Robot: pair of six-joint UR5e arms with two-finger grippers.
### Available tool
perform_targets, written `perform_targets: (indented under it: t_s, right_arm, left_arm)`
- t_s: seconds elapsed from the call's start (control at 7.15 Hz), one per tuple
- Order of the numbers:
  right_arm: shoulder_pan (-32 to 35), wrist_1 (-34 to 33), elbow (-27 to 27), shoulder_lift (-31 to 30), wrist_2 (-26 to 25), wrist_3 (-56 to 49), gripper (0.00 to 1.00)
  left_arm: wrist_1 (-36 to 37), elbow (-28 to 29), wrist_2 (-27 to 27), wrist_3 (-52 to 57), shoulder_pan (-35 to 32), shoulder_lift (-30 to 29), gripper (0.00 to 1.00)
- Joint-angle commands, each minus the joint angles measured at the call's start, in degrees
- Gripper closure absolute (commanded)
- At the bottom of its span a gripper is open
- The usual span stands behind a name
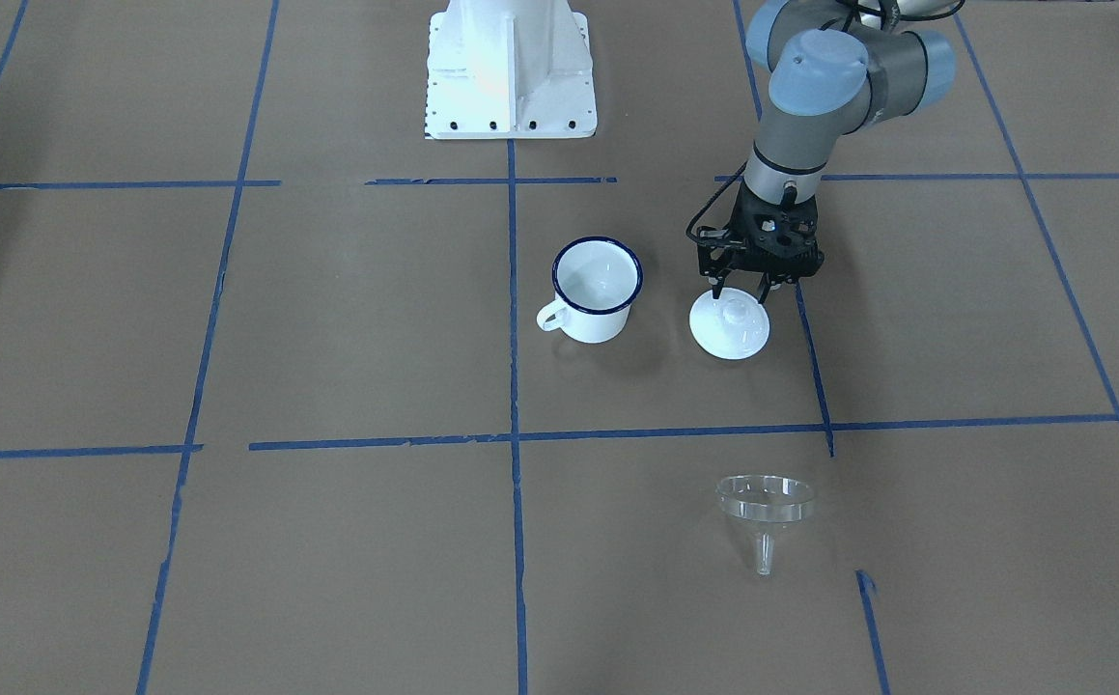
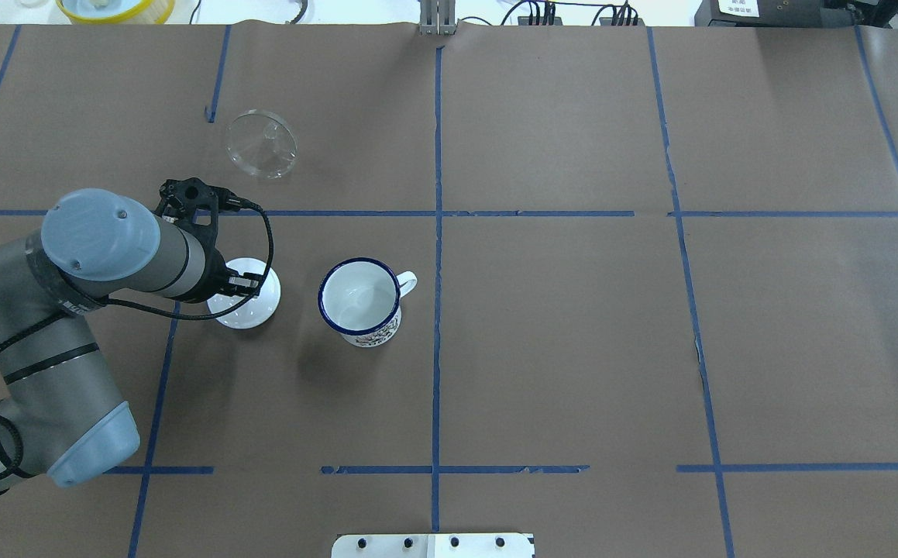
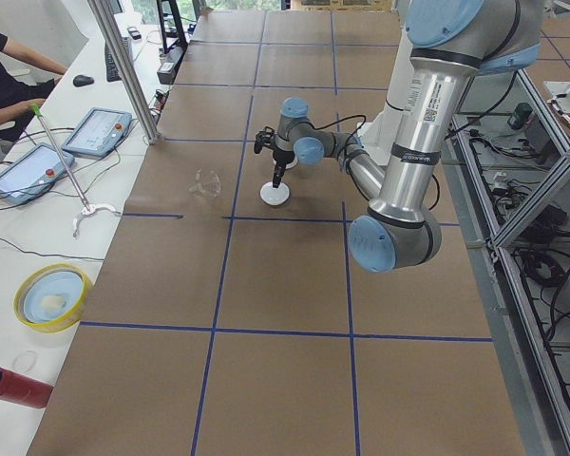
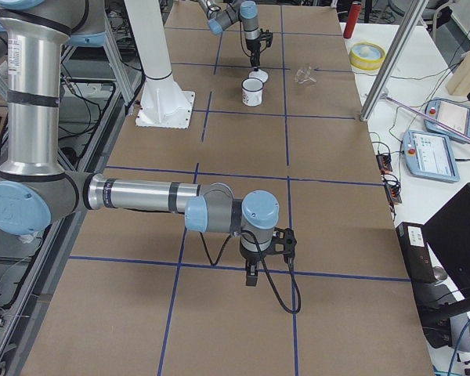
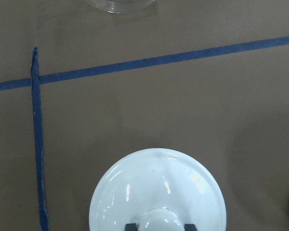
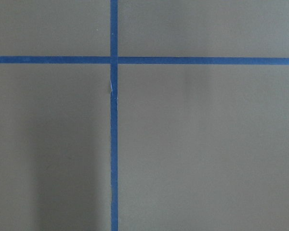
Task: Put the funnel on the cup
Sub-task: 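Open the left gripper and raise it off the lid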
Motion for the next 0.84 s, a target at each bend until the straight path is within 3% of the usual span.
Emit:
perform_targets:
  t_s: [0.0, 0.28, 0.7]
  right_arm:
    - [0.0, 0.0, 0.0, 0.1, 0.0, 0.0, 0.0]
    - [0.0, 0.0, 0.0, 0.1, 0.0, 0.0, 0.0]
    - [0.0, 0.0, 0.0, 0.1, 0.0, 0.0, 0.0]
  left_arm:
    - [0.3, -0.5, -0.3, 1.7, -1.2, -1.0, 0.0]
    - [0.6, 0.4, -0.6, 0.8, -6.7, -4.7, 0.0]
    - [-0.4, 8.3, -0.2, -21.2, -7.5, -11.5, 0.0]
